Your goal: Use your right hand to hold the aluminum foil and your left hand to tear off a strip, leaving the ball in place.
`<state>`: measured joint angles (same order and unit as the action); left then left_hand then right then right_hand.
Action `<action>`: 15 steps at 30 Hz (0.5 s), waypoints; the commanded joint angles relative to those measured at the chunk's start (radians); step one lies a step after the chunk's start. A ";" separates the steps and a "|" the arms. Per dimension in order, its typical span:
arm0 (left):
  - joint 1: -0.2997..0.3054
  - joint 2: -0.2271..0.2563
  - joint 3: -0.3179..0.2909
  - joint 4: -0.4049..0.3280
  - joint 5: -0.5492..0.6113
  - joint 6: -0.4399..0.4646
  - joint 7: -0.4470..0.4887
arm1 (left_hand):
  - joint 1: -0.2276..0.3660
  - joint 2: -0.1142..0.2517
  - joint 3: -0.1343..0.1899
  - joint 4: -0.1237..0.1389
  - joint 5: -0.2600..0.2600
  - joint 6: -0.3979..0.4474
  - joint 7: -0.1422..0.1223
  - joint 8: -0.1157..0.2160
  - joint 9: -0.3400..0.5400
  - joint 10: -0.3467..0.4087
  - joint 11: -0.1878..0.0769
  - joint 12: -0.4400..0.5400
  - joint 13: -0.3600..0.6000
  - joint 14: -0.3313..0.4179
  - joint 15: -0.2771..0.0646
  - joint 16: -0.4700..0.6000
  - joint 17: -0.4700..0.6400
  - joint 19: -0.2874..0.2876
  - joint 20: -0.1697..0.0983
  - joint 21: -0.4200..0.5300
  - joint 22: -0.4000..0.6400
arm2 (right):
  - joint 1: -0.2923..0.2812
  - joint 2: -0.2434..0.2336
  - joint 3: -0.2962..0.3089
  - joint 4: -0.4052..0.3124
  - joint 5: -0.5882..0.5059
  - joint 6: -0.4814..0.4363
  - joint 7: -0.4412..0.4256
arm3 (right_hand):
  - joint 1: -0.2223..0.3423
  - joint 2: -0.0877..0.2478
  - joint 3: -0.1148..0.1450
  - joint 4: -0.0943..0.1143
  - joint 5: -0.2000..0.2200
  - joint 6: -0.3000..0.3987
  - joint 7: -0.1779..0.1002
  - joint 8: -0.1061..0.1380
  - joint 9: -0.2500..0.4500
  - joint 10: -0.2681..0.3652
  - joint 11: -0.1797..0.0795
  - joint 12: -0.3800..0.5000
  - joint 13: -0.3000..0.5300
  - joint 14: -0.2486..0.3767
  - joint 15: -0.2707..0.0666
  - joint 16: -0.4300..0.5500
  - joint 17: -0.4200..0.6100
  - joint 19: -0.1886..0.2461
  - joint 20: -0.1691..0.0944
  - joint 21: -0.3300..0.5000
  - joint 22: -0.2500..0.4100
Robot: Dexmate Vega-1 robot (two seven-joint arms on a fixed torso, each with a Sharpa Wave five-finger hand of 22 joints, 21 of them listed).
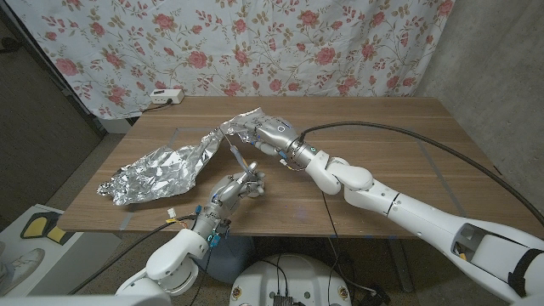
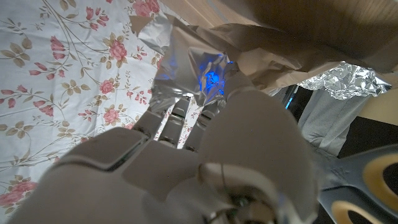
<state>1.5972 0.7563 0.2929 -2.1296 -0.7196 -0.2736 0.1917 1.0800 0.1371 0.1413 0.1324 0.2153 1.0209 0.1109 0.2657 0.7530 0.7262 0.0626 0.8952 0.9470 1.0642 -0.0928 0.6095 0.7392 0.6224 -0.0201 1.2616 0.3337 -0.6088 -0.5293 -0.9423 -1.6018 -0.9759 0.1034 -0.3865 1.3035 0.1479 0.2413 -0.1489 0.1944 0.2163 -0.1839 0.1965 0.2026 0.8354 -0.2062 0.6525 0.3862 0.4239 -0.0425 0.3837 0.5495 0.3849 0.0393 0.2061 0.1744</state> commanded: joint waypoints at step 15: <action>0.032 -0.011 -0.053 0.019 0.007 -0.051 -0.040 | 0.043 0.054 0.200 -0.117 -0.025 -0.006 -0.004 0.011 0.037 0.087 -0.090 0.084 0.073 -0.001 -0.008 -0.009 0.014 -0.016 -0.003 0.032 -0.013 | 0.006 0.012 -0.020 0.002 0.003 -0.072 0.026 | 0.006 0.006 -0.006 0.001 -0.002 0.004 0.004 0.006 0.001 0.010 -0.002 0.007 0.001 0.010 -0.193 -0.007 0.006 -0.003 -0.001 -0.003 0.003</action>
<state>1.6184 0.7536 0.2557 -2.1222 -0.7123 -0.3087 0.1672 1.0819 0.1352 0.1581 0.1467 0.1922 1.0168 0.1067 0.2707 0.7834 0.7264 0.0627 0.8952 0.9530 1.0641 -0.0931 0.6039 0.7484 0.6106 -0.0214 1.2849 0.3207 -0.5996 -0.5180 -0.9563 -1.5917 -0.9737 0.0587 -0.3665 1.3086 0.1477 0.2413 -0.1489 0.1922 0.2162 -0.1839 0.1965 0.2025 0.8353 -0.2063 0.6524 0.3847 0.4239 -0.0425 0.3794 0.5494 0.3849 0.0393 0.2061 0.1744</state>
